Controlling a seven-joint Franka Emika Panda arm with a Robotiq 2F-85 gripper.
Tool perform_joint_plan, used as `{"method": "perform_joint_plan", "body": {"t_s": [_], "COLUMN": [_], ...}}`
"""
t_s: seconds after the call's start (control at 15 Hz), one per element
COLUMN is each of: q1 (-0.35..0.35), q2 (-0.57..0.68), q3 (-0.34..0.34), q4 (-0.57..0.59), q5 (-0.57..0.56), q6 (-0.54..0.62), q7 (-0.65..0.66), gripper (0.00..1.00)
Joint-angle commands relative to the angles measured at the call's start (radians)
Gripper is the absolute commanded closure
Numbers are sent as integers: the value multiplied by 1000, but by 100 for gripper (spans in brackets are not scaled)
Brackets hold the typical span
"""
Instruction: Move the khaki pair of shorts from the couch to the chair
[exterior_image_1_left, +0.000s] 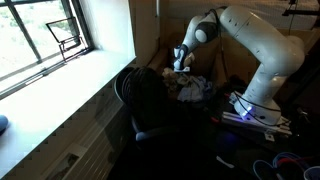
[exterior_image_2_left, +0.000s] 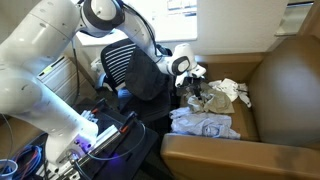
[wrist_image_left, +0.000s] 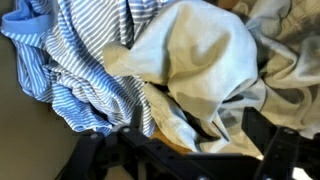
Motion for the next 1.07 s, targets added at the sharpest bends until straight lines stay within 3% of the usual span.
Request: {"method": "perform_joint_plan", "body": {"t_s": [0.0,0.07,0.27,0.33,0.4,0.6,0.67,0.73,1.0], "q1": [-7,-79,-191,-164,-119,-133,-138,-137,-121], "q2": [4,6,70,110,52,111,116,120,131], "q3": [7,78,176,134,115,103,111,113,109], "q4": [1,34,124,161,75,133,142,151,171], "q5": [10,-7,22,27,50,54,69,82,117], "q6": [14,-7,-58,-110,-46,-66,-72,-89,-99], "q7": [-57,-176,-366,-350,-316,-324,-325,-321,-304], "gripper": [0,0,0,0,0,0,25,26,53]}}
